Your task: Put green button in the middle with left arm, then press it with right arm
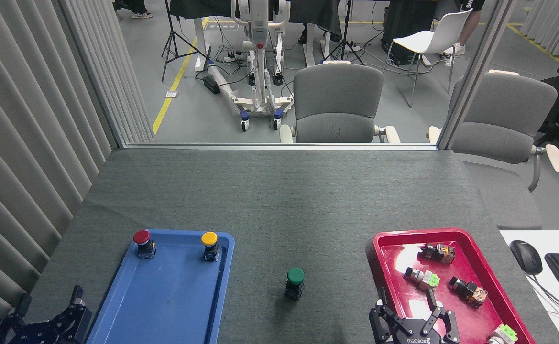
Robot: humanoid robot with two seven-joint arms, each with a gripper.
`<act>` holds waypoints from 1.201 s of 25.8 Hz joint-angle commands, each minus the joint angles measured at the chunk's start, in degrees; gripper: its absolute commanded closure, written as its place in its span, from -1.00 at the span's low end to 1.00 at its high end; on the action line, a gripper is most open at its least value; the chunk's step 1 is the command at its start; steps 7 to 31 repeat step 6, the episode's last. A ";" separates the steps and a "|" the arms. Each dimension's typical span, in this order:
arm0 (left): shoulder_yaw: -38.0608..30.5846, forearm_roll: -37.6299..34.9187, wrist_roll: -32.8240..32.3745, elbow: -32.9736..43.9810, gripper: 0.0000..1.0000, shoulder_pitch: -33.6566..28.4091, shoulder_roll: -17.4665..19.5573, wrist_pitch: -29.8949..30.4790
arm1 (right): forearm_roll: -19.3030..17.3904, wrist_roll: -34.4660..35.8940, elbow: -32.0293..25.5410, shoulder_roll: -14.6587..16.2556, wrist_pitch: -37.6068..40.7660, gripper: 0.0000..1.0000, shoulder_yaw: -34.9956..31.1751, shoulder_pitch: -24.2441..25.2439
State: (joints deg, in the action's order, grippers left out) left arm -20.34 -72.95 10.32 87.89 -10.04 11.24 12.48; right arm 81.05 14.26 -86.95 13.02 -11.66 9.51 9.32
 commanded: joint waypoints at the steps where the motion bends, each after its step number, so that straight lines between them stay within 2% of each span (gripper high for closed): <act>1: 0.04 0.00 0.05 -0.09 -0.99 0.02 -0.08 -0.17 | 0.07 -0.20 -0.06 0.08 -0.12 -1.00 -0.02 0.00; 31: 0.04 0.00 0.23 0.17 -0.99 -0.06 -0.61 -0.61 | -0.02 0.07 -0.06 -0.01 -0.03 -1.00 -0.02 0.09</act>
